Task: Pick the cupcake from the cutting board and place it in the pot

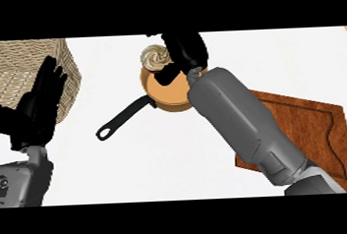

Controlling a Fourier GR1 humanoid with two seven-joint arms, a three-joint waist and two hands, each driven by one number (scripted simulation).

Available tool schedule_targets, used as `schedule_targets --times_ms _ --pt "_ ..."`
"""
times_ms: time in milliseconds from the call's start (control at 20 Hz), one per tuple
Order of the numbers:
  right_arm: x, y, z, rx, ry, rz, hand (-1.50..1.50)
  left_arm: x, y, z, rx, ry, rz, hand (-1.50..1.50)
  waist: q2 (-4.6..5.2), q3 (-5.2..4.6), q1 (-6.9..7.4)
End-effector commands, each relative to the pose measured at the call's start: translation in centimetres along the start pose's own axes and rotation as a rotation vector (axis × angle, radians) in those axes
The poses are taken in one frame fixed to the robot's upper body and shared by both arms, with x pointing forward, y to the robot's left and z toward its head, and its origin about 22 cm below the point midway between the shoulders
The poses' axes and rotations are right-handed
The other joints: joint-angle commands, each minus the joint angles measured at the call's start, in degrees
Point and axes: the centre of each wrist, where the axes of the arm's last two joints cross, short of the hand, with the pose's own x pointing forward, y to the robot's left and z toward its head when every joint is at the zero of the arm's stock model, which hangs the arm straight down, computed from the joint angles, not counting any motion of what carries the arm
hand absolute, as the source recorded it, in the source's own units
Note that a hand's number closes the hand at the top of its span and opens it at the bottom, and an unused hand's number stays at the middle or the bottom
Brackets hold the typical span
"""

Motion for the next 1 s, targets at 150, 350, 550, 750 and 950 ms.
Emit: schedule_targets --times_ms 150,350,550,750,950 --pt "-1.8 1.0 -0.3 0.161 -0.018 -0.243 -1.50 -0.3 1.0 0.1 -0.004 -0.003 0.016 0.00 -0.04 0.01 0.73" --pt "-2.9 0.2 -0.2 0.043 -0.062 -0.497 -1.50 0.1 -0.5 -0.5 -0.025 -0.021 0.003 0.00 0.17 0.07 1.03" --pt "-3.4 -1.6 -1.5 -0.004 -0.064 -0.660 -1.50 0.1 1.6 -0.5 0.005 0.000 -0.013 0.00 -0.07 0.04 -0.14" --pt "-6.8 -2.6 -1.5 -0.036 -0.053 -0.761 -1.50 -0.2 1.7 0.7 0.011 0.002 0.011 0.00 -0.17 0.04 -0.53" --pt "-9.1 -5.5 -1.9 -0.028 -0.039 -0.753 -1.50 0.5 0.5 0.4 0.039 0.008 0.018 0.00 -0.53 0.03 -1.52"
